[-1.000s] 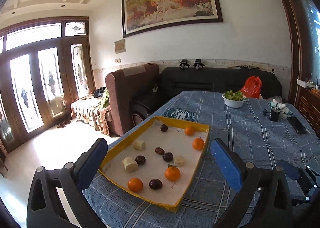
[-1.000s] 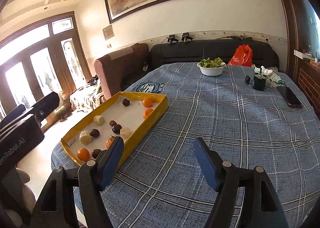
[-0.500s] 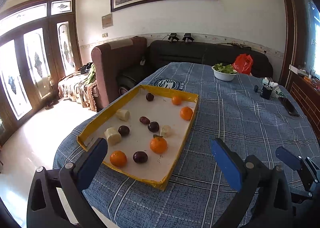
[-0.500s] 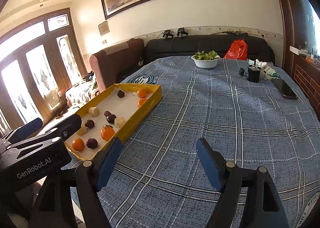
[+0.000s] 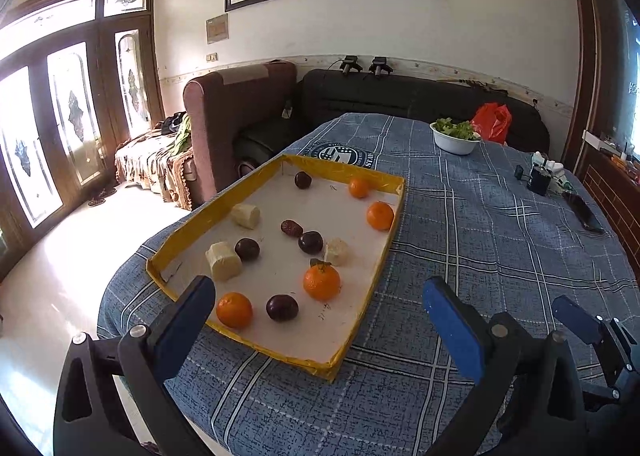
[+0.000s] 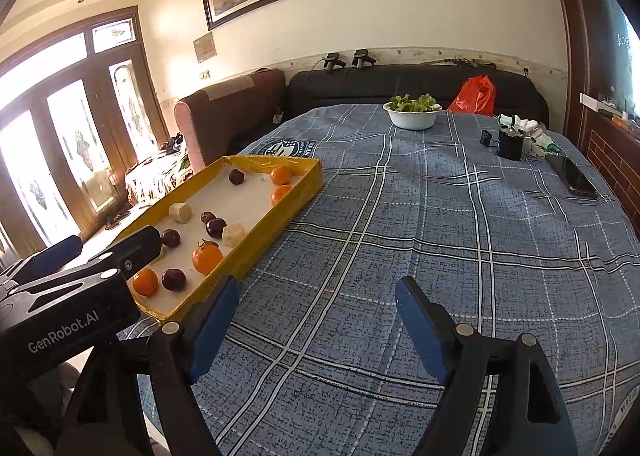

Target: Organize fruits

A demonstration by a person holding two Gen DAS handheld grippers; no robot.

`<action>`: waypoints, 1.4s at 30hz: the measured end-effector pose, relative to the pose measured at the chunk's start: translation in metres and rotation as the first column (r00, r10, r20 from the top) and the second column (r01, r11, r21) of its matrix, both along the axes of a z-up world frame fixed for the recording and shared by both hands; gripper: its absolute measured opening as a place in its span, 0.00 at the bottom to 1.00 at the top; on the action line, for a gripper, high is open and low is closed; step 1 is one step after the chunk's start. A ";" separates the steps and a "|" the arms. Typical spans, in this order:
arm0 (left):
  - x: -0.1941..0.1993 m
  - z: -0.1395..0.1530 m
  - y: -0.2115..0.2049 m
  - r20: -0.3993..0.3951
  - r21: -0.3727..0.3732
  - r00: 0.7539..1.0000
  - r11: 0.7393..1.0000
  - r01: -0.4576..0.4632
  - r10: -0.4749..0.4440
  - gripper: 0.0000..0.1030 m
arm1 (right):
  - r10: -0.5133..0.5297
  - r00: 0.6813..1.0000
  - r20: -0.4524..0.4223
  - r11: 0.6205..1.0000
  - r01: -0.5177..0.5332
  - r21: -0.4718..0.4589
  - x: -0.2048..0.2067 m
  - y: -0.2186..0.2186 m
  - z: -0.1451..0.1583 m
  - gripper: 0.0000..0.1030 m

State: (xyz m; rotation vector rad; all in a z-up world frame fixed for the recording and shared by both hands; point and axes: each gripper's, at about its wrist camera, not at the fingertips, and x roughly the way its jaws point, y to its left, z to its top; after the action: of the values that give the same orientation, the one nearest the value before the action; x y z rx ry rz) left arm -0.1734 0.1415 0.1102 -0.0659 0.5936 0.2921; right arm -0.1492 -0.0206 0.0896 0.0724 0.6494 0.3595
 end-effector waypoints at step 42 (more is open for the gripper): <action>0.013 -0.014 -0.005 -0.035 0.000 0.999 1.000 0.016 -0.016 1.00 | -0.013 1.000 -0.027 1.000 0.013 0.008 0.009 -0.004 -0.013 0.87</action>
State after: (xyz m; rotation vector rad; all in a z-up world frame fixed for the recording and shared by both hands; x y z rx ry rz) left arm -0.1607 0.1368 0.0961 -0.0554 0.6283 0.2781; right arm -0.1399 -0.0249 0.0762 0.0894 0.6741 0.3490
